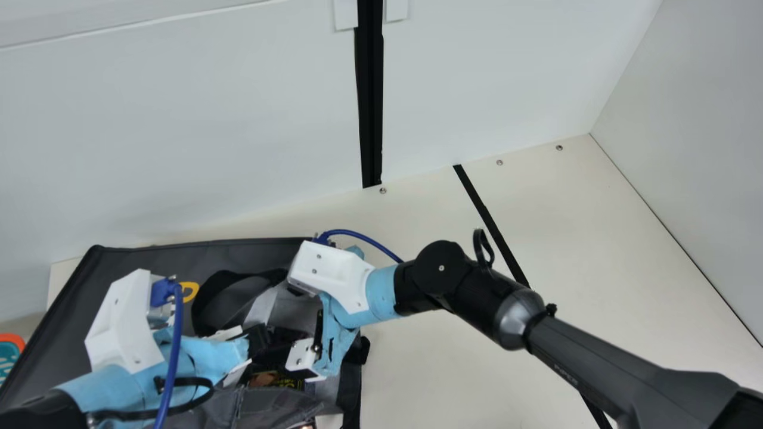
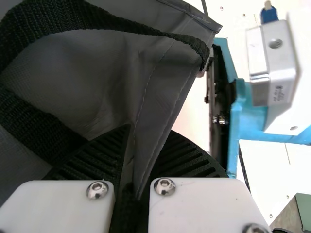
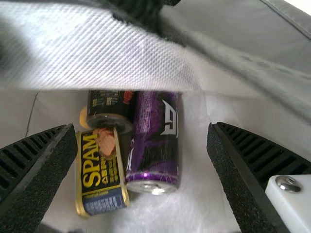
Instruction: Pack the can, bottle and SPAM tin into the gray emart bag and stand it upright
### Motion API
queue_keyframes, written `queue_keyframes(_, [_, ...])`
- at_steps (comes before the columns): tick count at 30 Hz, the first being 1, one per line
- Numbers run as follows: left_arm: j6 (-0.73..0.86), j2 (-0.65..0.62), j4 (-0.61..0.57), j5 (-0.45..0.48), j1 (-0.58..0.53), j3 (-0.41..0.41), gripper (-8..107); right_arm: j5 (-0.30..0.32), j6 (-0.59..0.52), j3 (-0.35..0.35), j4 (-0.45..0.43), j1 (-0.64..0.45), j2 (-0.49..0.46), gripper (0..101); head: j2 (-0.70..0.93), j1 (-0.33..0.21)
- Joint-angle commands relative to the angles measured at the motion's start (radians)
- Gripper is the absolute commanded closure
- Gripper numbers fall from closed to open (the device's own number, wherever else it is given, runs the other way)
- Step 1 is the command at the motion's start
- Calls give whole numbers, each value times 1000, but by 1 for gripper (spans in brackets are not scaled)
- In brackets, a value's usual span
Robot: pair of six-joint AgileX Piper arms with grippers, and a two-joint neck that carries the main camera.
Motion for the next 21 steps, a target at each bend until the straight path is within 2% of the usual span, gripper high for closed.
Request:
queue_keyframes(1, [0, 0, 0, 0, 0, 0, 107, 12, -3, 8, 0, -9, -10, 6, -1, -23])
queue_keyframes(21, [0, 0, 0, 0, 0, 0, 107, 115, -28, 89, -22, -132, -143, 6, -1, -23])
